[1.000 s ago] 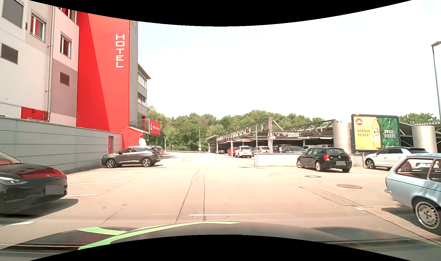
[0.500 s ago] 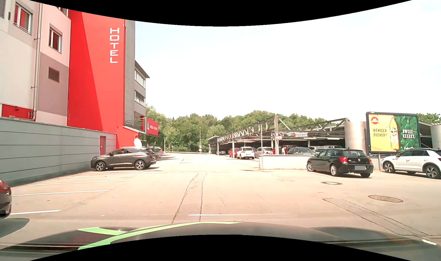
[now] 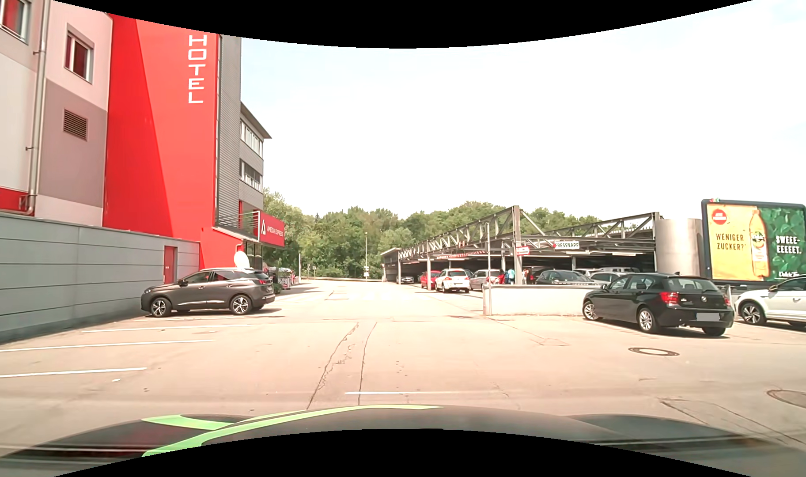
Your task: Follow the waypoints while adhering to traffic rules and regulations
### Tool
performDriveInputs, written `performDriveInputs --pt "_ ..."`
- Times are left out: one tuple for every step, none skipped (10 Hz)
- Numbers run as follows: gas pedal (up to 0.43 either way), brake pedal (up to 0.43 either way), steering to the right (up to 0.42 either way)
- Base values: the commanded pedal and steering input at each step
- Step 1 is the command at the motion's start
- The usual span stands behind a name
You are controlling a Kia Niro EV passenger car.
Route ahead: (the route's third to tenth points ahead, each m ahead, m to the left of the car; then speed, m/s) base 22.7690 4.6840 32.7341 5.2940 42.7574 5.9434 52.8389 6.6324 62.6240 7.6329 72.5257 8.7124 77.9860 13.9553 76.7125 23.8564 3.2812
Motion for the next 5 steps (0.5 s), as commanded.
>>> performDriveInputs --pt "0.039 0.000 -0.006" --pt "0.039 0.000 -0.005" --pt "0.039 0.000 -0.006" --pt "0.039 0.000 -0.005" --pt "0.039 0.000 -0.005"
